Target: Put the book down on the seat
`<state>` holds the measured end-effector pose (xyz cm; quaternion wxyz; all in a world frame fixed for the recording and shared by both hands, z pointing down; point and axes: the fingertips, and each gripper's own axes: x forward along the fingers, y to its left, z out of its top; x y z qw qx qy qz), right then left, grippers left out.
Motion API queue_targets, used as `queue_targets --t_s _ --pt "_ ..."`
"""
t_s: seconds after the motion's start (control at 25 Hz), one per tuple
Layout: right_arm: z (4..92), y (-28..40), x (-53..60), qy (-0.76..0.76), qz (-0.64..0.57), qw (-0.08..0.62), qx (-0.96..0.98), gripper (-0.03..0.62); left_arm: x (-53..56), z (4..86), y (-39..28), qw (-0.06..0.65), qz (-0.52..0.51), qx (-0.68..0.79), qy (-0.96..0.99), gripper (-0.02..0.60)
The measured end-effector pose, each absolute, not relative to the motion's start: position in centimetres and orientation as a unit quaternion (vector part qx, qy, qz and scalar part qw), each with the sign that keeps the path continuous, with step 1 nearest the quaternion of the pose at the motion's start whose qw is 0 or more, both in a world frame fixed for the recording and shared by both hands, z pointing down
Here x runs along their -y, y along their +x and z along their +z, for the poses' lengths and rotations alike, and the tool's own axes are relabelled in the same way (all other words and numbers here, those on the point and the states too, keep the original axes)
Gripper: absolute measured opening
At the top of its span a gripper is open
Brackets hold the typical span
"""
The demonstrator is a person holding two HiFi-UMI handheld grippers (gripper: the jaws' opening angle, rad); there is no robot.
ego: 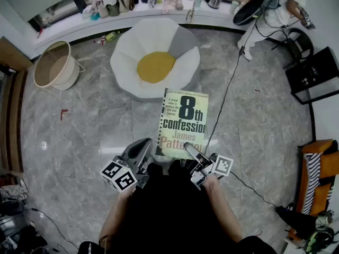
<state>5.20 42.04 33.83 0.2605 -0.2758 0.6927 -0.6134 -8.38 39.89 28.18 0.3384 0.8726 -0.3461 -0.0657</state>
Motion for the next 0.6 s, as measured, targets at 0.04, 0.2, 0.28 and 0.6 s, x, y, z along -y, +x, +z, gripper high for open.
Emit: queue_targets --t_s 0.04,0.2,0.28,0.6 --pt "33.8 5.2 -42.2 -0.275 -0.613 0.26 -0.694 0.173 -40.1 28.2 -8.4 0.339 -0.065 0.347 0.872 0.012" --pt "33.8 5.6 -42.6 -0.273 -0.614 0.259 -0.694 0.173 -40.6 28.2 -8.1 0.343 -0.065 0.354 0.868 0.012" --pt "33.7 5.9 -42.8 -0.271 -0.612 0.261 -0.695 0.173 -40.8 28.1 -7.8 0.342 -0.066 0.356 0.867 0.012" --pt "33.6 8.2 -42.8 -0.264 -0.618 0.269 -0.69 0.176 -41.8 28.1 -5.3 0.339 -0.06 0.355 0.869 0.012"
